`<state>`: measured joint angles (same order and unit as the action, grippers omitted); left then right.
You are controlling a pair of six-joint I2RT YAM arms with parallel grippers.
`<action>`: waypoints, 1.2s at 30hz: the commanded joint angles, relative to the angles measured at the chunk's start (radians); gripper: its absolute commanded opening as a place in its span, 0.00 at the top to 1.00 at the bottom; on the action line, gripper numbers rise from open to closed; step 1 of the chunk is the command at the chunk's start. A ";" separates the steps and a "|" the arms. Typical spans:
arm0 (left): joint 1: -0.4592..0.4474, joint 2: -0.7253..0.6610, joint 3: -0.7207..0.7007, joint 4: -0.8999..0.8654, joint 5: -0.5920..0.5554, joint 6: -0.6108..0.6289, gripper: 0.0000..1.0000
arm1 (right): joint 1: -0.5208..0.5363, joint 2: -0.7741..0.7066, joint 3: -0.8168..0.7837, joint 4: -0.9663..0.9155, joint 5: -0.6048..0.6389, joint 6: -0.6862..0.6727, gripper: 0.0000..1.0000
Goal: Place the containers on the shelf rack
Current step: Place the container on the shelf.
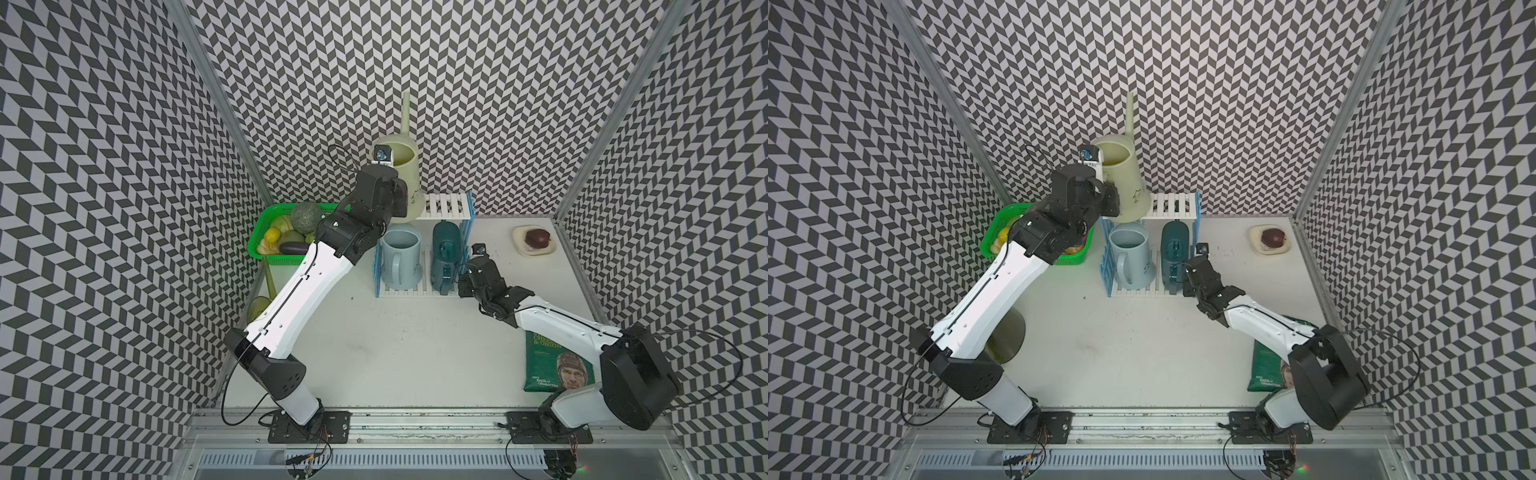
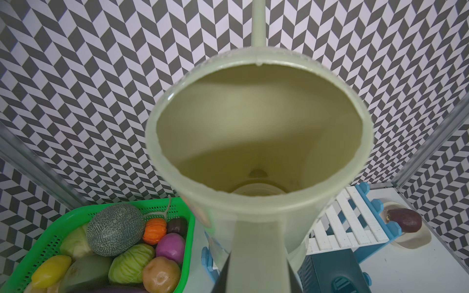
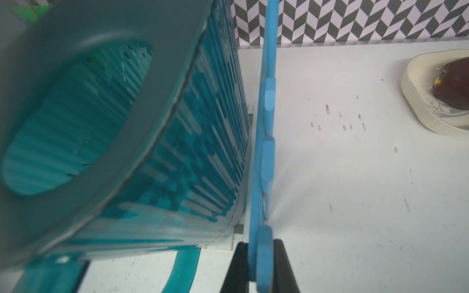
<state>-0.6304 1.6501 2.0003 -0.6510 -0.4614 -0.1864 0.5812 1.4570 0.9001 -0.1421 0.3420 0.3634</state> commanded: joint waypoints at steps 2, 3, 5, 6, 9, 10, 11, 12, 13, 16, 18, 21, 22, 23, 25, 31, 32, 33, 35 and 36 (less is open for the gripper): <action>0.000 0.021 0.040 0.024 -0.035 -0.029 0.88 | 0.013 -0.021 0.002 0.050 -0.040 0.045 1.00; 0.000 0.023 0.039 0.023 -0.033 -0.031 0.82 | 0.012 -0.021 0.001 0.052 -0.040 0.045 1.00; 0.000 0.030 0.038 0.019 -0.024 -0.032 0.70 | 0.012 -0.023 0.000 0.052 -0.047 0.045 1.00; 0.000 0.033 0.038 0.016 -0.021 -0.034 0.67 | 0.012 -0.024 0.000 0.052 -0.052 0.045 1.00; 0.000 0.042 0.038 0.014 -0.013 -0.035 0.64 | 0.012 -0.026 0.006 0.046 -0.067 0.047 0.99; 0.000 0.045 0.040 0.013 -0.011 -0.036 0.64 | 0.012 -0.028 0.007 0.043 -0.070 0.046 0.98; 0.000 0.048 0.040 0.012 -0.006 -0.037 0.63 | 0.012 -0.030 0.008 0.040 -0.070 0.046 0.98; 0.000 0.051 0.040 0.011 -0.003 -0.037 0.63 | 0.012 -0.031 0.009 0.039 -0.070 0.047 0.97; 0.000 0.052 0.039 0.010 0.001 -0.038 0.62 | 0.012 -0.033 0.010 0.038 -0.070 0.048 0.97; 0.000 0.055 0.039 0.004 0.020 -0.043 0.60 | 0.012 -0.039 0.010 0.036 -0.072 0.049 0.96; 0.000 0.054 0.038 0.001 0.036 -0.052 0.60 | 0.012 -0.041 0.009 0.036 -0.076 0.051 0.96; 0.000 0.055 0.039 -0.001 0.064 -0.066 0.60 | 0.012 -0.041 0.008 0.035 -0.078 0.052 0.96; -0.002 0.057 0.040 -0.001 0.069 -0.067 0.60 | 0.012 -0.041 0.008 0.035 -0.078 0.052 0.96; -0.002 0.059 0.041 -0.002 0.074 -0.070 0.60 | 0.012 -0.042 0.007 0.035 -0.078 0.052 0.96; -0.002 0.063 0.043 -0.005 0.085 -0.078 0.59 | 0.012 -0.044 0.007 0.035 -0.077 0.053 0.96; -0.003 0.067 0.044 -0.010 0.132 -0.105 0.54 | 0.012 -0.049 0.005 0.032 -0.072 0.054 0.96; -0.004 0.067 0.044 -0.010 0.134 -0.106 0.53 | 0.012 -0.049 0.005 0.033 -0.072 0.054 0.96; -0.003 0.069 0.046 -0.010 0.136 -0.107 0.52 | 0.012 -0.049 0.005 0.032 -0.072 0.054 0.96; -0.004 0.072 0.051 -0.010 0.143 -0.110 0.52 | 0.012 -0.050 0.005 0.033 -0.073 0.054 0.95; -0.003 0.074 0.053 -0.010 0.148 -0.112 0.51 | 0.012 -0.050 0.005 0.032 -0.072 0.053 0.96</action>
<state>-0.6300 1.7123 2.0132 -0.6601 -0.3431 -0.2855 0.5812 1.4509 0.9001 -0.1520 0.3317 0.3676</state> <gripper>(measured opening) 0.485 0.116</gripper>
